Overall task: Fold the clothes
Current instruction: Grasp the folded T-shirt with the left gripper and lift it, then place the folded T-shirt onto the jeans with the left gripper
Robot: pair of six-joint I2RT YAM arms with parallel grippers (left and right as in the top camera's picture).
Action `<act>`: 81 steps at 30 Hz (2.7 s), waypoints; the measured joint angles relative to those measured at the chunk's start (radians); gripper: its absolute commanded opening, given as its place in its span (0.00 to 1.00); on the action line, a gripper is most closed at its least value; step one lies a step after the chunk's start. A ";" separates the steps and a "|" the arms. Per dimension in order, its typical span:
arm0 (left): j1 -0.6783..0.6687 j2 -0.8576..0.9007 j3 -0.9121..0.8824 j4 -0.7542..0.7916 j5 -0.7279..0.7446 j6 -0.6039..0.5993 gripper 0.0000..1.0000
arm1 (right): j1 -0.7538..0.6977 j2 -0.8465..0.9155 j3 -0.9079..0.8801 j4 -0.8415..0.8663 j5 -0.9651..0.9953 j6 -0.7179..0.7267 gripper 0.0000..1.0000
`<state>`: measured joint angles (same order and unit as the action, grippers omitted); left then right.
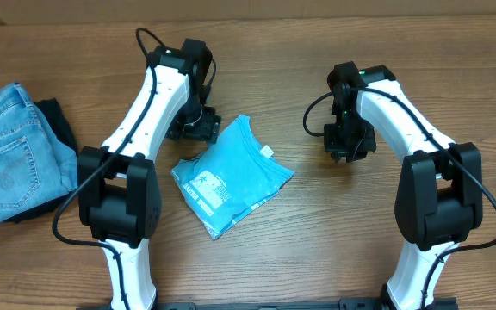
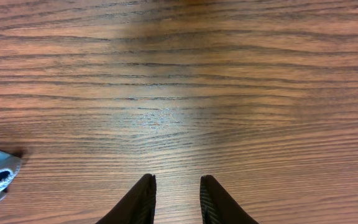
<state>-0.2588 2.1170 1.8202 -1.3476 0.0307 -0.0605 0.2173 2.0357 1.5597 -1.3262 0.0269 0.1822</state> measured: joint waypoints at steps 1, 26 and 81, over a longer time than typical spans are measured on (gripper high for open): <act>0.004 0.002 0.000 0.002 0.047 0.051 0.90 | 0.000 0.000 0.000 0.000 0.000 0.000 0.27; 0.089 0.307 0.027 -0.133 0.418 0.414 0.04 | 0.000 0.000 0.000 -0.003 -0.001 0.000 0.27; 0.914 -0.380 0.059 0.146 0.007 0.081 0.04 | -0.096 -0.084 0.000 -0.040 -0.001 -0.045 0.28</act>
<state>0.6548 1.7367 1.8793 -1.2018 0.0380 0.0208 0.1211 1.9514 1.5597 -1.3666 0.0257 0.1375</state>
